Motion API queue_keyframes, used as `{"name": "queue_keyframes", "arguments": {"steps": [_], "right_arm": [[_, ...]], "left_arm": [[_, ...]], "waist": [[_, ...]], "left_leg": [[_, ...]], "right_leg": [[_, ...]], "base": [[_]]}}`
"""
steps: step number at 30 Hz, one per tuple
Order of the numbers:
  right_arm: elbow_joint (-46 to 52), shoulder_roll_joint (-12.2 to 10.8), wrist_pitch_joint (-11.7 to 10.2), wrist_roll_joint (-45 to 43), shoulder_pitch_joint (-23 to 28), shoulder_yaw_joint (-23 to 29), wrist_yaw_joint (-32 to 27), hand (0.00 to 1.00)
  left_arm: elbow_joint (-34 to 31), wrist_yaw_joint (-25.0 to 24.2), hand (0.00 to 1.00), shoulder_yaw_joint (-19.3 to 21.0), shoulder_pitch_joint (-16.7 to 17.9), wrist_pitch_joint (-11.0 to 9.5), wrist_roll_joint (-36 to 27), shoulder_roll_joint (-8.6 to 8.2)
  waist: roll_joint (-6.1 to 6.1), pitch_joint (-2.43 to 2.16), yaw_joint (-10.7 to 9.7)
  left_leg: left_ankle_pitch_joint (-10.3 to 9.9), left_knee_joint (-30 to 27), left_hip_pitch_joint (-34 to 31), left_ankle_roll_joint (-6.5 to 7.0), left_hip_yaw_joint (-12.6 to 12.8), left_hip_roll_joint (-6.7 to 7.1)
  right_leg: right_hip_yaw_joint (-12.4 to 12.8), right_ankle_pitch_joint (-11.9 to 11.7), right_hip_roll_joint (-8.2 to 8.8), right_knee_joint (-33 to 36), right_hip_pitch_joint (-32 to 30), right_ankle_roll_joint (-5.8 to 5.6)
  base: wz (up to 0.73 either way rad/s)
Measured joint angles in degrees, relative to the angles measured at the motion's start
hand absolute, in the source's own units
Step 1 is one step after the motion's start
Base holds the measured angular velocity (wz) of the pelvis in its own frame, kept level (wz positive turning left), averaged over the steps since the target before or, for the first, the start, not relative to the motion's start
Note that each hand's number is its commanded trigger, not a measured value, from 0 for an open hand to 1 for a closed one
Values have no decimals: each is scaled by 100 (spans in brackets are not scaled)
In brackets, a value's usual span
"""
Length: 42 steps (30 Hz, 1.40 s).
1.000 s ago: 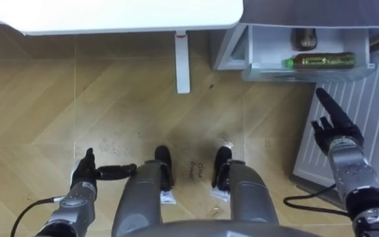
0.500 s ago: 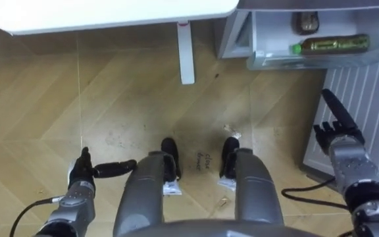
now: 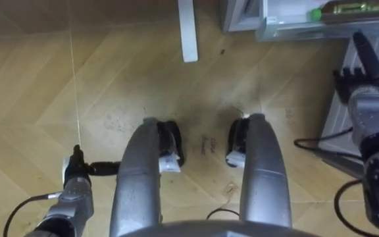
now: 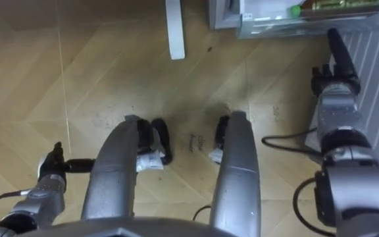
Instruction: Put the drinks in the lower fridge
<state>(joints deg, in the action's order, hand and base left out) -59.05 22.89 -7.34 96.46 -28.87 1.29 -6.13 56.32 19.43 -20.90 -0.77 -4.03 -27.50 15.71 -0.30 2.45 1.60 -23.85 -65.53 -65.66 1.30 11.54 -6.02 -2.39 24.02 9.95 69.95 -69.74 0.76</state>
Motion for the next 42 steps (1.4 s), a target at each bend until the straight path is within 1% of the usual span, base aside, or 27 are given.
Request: {"name": "queue_keyframes", "arguments": {"steps": [1,5,6,9,11,15,19,23,26,27,28,30,32,36,39,42], "right_arm": [[-12,1,-2,10,-53,53,165,0],[-6,0,9,34,-191,66,599,0],[44,-2,35,78,-206,64,628,0],[47,-1,101,173,-210,67,683,0],[48,-1,121,175,-211,66,687,0],[48,0,234,176,-245,58,688,0],[50,-1,248,205,-283,3,686,0],[77,-4,243,194,-319,-155,658,0],[178,-4,262,192,-319,-295,644,0],[203,-4,300,192,-320,-315,623,0],[220,-4,318,193,-320,-317,568,0],[339,-4,322,198,-320,-321,410,0],[447,2,320,202,-334,-332,265,0],[450,14,322,203,-498,-394,-42,0],[466,34,316,198,-541,-427,-71,0],[464,48,283,197,-566,-457,-113,0]], "left_arm": [[0,13,0,-1,2,0,108,0],[-67,13,0,-13,6,73,345,9],[-115,8,0,-77,5,120,345,37],[-133,-43,0,-240,5,161,347,74],[-162,-91,0,-243,5,179,400,84],[-325,-230,0,-315,0,295,460,165],[-394,-378,0,-312,-2,388,472,192],[-378,-419,0,-304,1,428,552,207],[-406,-475,0,-295,2,428,566,294],[-447,-473,0,-291,9,428,564,316],[-477,-472,0,-291,36,427,566,321],[-477,-473,0,-294,47,421,566,319],[-454,-463,0,-293,65,419,565,328],[-441,-443,0,-286,135,409,565,403],[-448,-416,0,-286,140,410,565,422],[-455,-416,0,-291,140,371,555,433]], "waist": [[-3,6,34],[2,9,41],[-5,12,38],[-10,16,-13],[-11,16,-64],[-10,16,-134],[-10,16,-101],[-18,19,-81],[-70,52,-90],[-97,63,-90],[-119,57,-92],[-136,59,-92],[-155,48,-95],[-160,49,-91],[-161,49,-26],[-165,50,32]], "left_leg": [[-47,-100,-59,-2,-5,-29],[-117,-263,-176,21,-45,-35],[-127,-278,-185,29,-52,-32],[-169,-338,-185,85,-25,-23],[-195,-377,-187,118,-11,-16],[-203,-392,-189,128,-10,-22],[-209,-382,-173,115,-3,-63],[-212,-361,-131,102,30,-124],[-187,-289,-90,60,42,-124],[-180,-262,-66,47,42,-120],[-175,-240,-52,39,42,-118],[-165,-200,-39,26,39,-125],[-160,-165,-9,21,38,-125],[-154,-65,146,12,4,-127],[-151,30,242,13,0,-129],[-65,265,373,43,23,-85]], "right_leg": [[0,18,-5,73,-56,12],[-6,74,3,195,-139,-16],[-23,78,23,203,-138,-15],[-49,104,113,251,-140,10],[-43,140,140,296,-140,-9],[-54,147,148,295,-128,-15],[-50,137,106,266,-129,2],[-28,109,37,231,-106,22],[-14,93,13,186,-89,45],[-4,91,2,170,-73,48],[-2,90,-2,156,-64,48],[-17,74,-9,109,-48,59],[-24,64,-6,71,-12,63],[-77,46,-30,-67,186,51],[-93,11,-52,-192,302,27],[-132,-58,-17,-423,440,3]], "base": [[-5],[0],[4],[0],[2],[0],[-5],[-10],[-3],[0],[0],[0],[-2],[0],[-3],[2]]}}
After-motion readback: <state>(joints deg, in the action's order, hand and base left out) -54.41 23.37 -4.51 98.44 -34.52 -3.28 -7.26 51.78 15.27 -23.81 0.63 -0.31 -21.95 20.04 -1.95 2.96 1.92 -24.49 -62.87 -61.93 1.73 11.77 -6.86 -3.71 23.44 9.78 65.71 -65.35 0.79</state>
